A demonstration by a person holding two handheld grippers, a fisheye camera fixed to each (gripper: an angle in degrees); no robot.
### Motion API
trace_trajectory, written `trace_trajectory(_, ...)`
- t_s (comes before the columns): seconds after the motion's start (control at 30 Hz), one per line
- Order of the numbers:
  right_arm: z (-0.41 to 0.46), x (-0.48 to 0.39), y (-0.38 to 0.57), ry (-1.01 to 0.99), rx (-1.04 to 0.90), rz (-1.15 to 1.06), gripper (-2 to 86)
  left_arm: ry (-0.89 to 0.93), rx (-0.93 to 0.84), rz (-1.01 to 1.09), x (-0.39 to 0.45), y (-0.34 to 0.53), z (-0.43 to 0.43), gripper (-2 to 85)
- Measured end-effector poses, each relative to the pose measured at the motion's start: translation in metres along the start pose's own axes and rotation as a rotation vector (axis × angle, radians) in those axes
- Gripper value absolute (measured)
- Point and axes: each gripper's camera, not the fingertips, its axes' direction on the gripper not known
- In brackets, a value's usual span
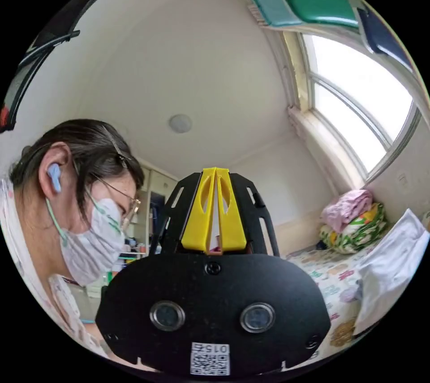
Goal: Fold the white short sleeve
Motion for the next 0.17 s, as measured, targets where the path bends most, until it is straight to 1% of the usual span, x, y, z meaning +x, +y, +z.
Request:
trace_trajectory(0.07, -0.009, -0.041, -0.016, -0.186, -0.049, 0.081, -0.6, -0.072, -0.045, -0.028, -0.010, 0.019, -0.048, 7.1)
trace_trajectory(0.13, -0.021, -0.066, -0.020, -0.289, -0.036, 0.125, -0.6, -0.122, -0.082, -0.090, -0.024, 0.042, -0.092, 10.9)
trace_trajectory(0.17, -0.030, -0.079, -0.021, -0.331, -0.026, 0.162, -0.6, -0.216, -0.110, -0.130, -0.030, 0.058, -0.120, 13.4)
